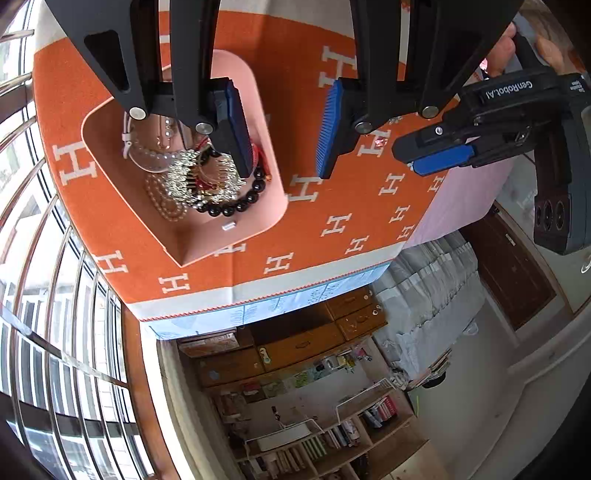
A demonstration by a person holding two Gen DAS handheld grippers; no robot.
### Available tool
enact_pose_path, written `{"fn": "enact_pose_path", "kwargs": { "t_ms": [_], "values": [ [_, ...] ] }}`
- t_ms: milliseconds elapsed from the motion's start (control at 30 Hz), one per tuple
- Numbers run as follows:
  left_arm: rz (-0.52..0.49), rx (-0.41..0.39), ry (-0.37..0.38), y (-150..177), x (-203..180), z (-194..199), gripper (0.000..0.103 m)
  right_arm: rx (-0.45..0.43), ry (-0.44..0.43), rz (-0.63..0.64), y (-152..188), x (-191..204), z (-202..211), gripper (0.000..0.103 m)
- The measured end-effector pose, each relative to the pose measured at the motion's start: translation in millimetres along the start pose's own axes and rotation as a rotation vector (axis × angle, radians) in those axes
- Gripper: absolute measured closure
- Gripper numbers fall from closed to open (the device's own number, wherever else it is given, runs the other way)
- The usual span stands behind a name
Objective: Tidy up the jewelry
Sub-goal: 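Withdraw both open tools from the pink box, then grasp a blue flower brooch with the right tool while the left tool grasps the other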
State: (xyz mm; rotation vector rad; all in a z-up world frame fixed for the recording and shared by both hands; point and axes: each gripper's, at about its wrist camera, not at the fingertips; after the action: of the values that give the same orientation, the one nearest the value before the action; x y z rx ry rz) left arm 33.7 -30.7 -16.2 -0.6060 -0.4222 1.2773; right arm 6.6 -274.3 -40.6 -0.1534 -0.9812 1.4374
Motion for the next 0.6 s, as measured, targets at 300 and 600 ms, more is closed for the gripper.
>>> {"fn": "enact_pose_path", "kwargs": {
  "t_ms": [300, 600],
  "values": [
    [0.07, -0.092, -0.176, 0.0, 105.4, 32.5, 0.051, 0.062, -0.058, 0.149, 10.7, 93.3, -38.4, 0.053],
    [0.002, -0.016, -0.208, 23.1, 145.9, 2.3, 0.05, 0.182, -0.01, 0.48, 63.4, 166.9, -95.2, 0.053]
  ]
}}
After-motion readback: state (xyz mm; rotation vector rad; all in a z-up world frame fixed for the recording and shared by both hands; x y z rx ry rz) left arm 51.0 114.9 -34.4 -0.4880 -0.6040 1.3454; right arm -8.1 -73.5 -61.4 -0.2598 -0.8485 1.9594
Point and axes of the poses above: each gripper's, at about its wrist camera, not at the fingertips, and z roughly against the way its jaws point, x to its left, y to its underside, and after that the axes turned 10 degrees about -y, right-handed
